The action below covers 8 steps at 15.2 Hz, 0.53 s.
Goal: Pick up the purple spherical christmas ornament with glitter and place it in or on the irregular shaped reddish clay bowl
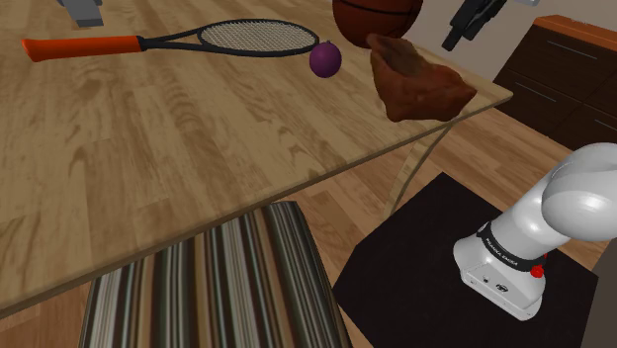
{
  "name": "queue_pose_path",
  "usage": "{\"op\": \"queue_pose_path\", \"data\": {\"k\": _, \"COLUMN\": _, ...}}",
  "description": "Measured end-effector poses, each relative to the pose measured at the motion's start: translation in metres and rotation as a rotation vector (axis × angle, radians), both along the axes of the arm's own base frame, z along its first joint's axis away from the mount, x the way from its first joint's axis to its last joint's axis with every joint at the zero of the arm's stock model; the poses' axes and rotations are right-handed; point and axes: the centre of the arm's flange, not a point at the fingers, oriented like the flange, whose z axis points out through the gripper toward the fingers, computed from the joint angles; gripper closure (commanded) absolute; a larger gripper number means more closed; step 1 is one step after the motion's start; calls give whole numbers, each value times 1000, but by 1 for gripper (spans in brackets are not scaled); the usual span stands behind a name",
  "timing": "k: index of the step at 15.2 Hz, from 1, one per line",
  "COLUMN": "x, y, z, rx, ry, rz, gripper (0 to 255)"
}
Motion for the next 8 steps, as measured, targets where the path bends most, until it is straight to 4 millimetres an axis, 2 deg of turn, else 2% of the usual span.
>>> {"op": "queue_pose_path", "data": {"k": 2, "x": 5, "y": 4, "z": 0, "rx": -1, "ry": 4, "rz": 4, "gripper": 0}}
{"op": "queue_pose_path", "data": {"k": 8, "x": 65, "y": 54, "z": 0, "rx": -14, "ry": 51, "rz": 49, "gripper": 0}}
